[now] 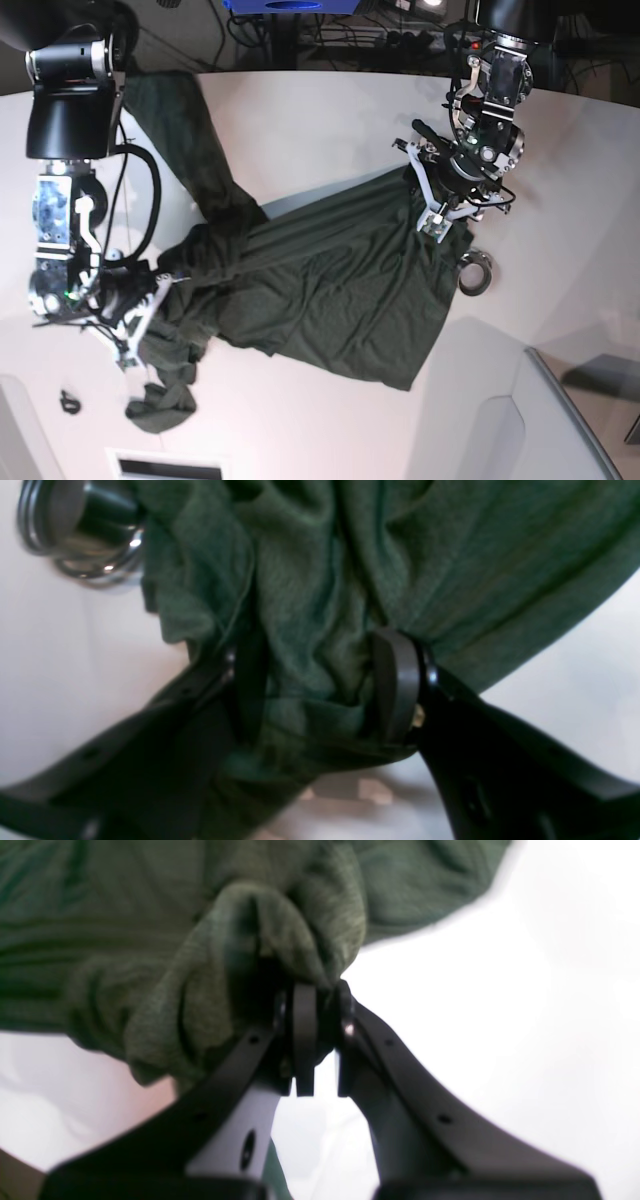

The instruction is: Layout the t-shirt on the table in an organized manner, then fold the t-shirt properly

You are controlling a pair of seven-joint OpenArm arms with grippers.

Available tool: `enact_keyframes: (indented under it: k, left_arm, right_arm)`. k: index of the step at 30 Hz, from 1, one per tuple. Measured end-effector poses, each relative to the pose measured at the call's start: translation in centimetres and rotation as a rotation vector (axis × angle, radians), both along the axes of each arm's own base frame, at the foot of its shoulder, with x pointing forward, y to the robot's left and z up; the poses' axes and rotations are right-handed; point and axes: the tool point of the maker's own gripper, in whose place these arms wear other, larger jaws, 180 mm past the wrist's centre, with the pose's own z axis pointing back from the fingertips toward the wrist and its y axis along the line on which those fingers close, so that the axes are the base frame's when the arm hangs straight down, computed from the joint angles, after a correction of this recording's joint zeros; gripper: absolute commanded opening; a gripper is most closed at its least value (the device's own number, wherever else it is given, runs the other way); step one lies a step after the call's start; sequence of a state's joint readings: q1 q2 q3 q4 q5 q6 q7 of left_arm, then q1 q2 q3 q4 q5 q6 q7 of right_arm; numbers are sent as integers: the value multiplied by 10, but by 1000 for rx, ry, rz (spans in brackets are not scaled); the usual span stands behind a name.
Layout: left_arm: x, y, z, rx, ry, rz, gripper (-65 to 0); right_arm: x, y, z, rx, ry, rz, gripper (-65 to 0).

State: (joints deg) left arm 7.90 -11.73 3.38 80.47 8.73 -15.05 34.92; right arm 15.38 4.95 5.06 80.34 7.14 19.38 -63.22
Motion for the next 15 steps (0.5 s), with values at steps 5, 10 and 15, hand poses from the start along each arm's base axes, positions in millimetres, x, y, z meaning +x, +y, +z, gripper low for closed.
enact_keyframes:
  k: [5,10,15]
  left_arm:
    - [0,-7,-1,-29,-3,-6,-331]
    - [-1,0,0,12,2,-2,-331]
    - [-8,14,9,81,10,7,-331]
  right_arm:
    - [-45,-64,-36,97,132,-308,-639]
    - [-81,-90,-60,108,221,-462,-425]
    - [-93,-96,-38,17,180,-412,-89]
